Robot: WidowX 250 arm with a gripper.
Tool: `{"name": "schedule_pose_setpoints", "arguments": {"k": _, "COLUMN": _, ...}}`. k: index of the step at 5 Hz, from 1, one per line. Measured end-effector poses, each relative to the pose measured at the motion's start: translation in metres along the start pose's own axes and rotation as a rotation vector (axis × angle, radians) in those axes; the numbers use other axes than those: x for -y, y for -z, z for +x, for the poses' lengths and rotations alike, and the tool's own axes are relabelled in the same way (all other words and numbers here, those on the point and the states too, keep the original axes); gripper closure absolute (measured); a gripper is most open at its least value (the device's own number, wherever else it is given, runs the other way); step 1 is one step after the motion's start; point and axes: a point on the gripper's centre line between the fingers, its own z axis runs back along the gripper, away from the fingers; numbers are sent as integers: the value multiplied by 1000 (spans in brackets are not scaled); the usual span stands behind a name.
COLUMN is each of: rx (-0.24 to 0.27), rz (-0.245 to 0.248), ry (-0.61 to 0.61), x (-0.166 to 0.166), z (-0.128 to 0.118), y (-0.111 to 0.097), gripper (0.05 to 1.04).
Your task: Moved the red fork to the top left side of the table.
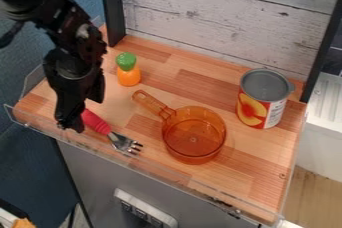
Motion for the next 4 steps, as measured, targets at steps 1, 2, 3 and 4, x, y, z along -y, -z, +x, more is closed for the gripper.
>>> {"name": "schedule_pose_setpoints", "arguments": {"k": 1, "rx": 10, "rz": 15, "ry": 18, "x": 0, "z": -6, "y": 4, "gripper": 83}}
{"name": "schedule_pose_setpoints", "arguments": {"k": 2, "rx": -3, "rz": 40, "ry": 0, "x": 5, "z": -9, "y": 7, "gripper": 137}}
{"name": "schedule_pose_setpoints", "arguments": {"k": 3, "rx": -10, "rz": 47, "ry": -17, "x": 8, "z": -10, "y": 12, "gripper": 428}}
{"name": "schedule_pose_setpoints", "arguments": {"k": 4, "rx": -9, "rz": 38, "ry": -19, "x": 9, "z": -10, "y": 12, "gripper": 702}}
